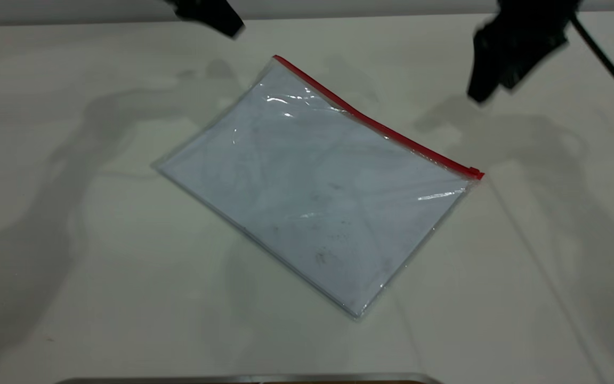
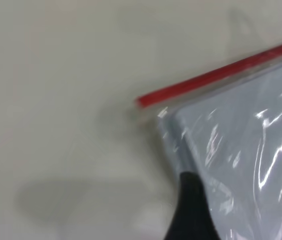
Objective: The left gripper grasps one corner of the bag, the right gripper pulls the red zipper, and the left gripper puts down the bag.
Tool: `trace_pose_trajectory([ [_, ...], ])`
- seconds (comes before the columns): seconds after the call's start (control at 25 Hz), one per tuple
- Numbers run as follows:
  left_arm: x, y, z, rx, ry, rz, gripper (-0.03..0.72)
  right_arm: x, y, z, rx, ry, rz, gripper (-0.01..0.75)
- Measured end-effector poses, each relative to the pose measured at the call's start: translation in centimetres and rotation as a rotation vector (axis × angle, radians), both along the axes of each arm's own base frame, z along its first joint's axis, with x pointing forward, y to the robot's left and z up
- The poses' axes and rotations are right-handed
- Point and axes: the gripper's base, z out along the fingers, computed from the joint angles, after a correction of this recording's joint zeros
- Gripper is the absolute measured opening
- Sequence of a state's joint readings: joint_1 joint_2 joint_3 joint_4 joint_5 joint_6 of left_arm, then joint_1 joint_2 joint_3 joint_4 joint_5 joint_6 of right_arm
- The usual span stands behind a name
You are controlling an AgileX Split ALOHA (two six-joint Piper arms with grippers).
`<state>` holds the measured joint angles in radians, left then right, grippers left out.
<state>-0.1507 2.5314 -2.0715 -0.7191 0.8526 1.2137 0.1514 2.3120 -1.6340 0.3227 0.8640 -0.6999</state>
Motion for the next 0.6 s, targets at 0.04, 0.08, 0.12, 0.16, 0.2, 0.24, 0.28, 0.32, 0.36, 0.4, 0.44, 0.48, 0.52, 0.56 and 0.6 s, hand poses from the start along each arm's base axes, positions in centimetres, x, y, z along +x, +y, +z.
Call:
trace_pose_trajectory([
  [0.04, 0.1, 0.2, 1.2, 0.017, 0.022, 0.057, 0.627, 0.8, 0.2, 1.1, 0.008, -0.03, 0.004, 0.59],
  [0.08, 0.0, 0.5, 2.8, 0.04, 0.029, 0.101, 0.629, 1.5, 0.3, 2.3, 0.016, -0.057, 0.008, 0.584],
  [0.12, -0.1, 0.9, 4.6, 0.059, 0.054, 0.169, 0.629, 2.3, 0.5, 3.6, 0.025, -0.088, 0.01, 0.58],
  [0.16, -0.4, 1.1, 6.4, 0.066, 0.06, 0.218, 0.629, 2.8, 0.6, 4.8, 0.034, -0.102, 0.01, 0.577],
  [0.2, -0.6, 1.3, 7.9, 0.074, 0.066, 0.266, 0.627, 3.3, 0.7, 6.4, 0.042, -0.122, 0.012, 0.575],
  [0.24, -1.0, 1.6, 9.8, 0.081, 0.065, 0.319, 0.626, 3.8, 0.9, 8.0, 0.052, -0.14, 0.012, 0.575],
  [0.28, -1.4, 1.9, 11.7, 0.089, 0.059, 0.363, 0.624, 4.0, 0.9, 9.6, 0.059, -0.157, 0.013, 0.575],
  [0.32, -1.9, 2.2, 13.2, 0.096, 0.059, 0.396, 0.619, 4.1, 1.0, 11.5, 0.065, -0.175, 0.015, 0.575],
  [0.36, -2.7, 2.6, 15.2, 0.116, 0.041, 0.413, 0.613, 4.1, 1.0, 13.5, 0.073, -0.194, 0.015, 0.575],
  [0.4, -3.4, 2.9, 16.6, 0.131, 0.044, 0.434, 0.609, 4.1, 1.0, 15.4, 0.078, -0.22, 0.012, 0.575],
  [0.44, -4.1, 3.1, 17.9, 0.144, 0.043, 0.447, 0.604, 3.9, 1.0, 17.3, 0.084, -0.257, 0.006, 0.574],
  [0.48, -5.0, 3.4, 19.4, 0.155, 0.047, 0.46, 0.599, 3.8, 1.0, 19.4, 0.096, -0.303, -0.012, 0.574],
  [0.52, -6.1, 3.7, 21.2, 0.165, 0.051, 0.485, 0.595, 3.4, 0.9, 21.3, 0.107, -0.344, -0.033, 0.574],
  [0.56, -6.9, 4.0, 22.3, 0.174, 0.059, 0.503, 0.592, 2.9, 0.8, 23.2, 0.116, -0.381, -0.05, 0.574],
  [0.6, -7.7, 4.2, 23.7, 0.172, 0.044, 0.534, 0.59, 2.2, 0.7, 25.1, 0.13, -0.419, -0.067, 0.574],
])
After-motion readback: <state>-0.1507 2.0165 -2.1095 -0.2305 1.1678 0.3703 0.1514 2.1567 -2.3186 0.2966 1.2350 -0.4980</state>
